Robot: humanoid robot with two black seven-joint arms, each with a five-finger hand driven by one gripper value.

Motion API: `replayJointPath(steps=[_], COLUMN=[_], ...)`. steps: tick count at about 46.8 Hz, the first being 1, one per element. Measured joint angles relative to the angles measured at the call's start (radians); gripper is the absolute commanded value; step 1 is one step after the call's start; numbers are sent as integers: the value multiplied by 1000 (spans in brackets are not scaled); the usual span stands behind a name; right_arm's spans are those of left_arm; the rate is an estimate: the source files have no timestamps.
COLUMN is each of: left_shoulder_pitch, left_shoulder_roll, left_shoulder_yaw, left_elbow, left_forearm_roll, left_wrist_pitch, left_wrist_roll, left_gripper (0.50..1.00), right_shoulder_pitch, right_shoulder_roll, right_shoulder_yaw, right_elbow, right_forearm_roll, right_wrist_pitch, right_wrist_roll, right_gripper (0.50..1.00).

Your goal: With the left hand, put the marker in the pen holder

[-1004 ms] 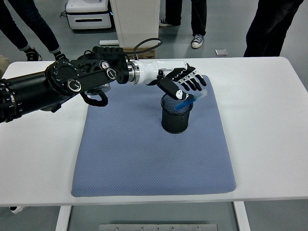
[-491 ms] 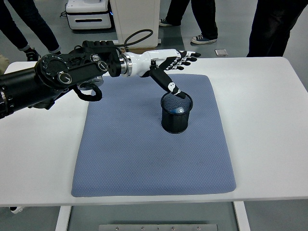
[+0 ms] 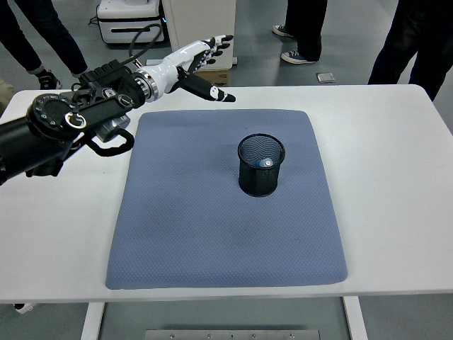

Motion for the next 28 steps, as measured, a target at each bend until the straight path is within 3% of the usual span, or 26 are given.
replayJointPath(steps=[4,14,28], left_shoulder_pitch=[25,77,173], left_shoulder_roll=[17,92,200], left_shoulder_yaw=[-62,-147,-166], left_elbow=[0,4,54], left_forearm_roll=[-1,-31,-195], left_wrist_pitch=[30,18,-161], left_wrist_roll=[-6,-1,7], left_gripper=[1000,1000,1000], right_shoulder_pitch=[0,0,0], right_shoulder_roll=[0,0,0], right_shoulder_yaw=[0,0,0], right_elbow=[0,0,0], right_forearm_roll=[0,0,0], right_wrist_pitch=[0,0,0], right_wrist_roll=[0,0,0], right_gripper=[1000,1000,1000])
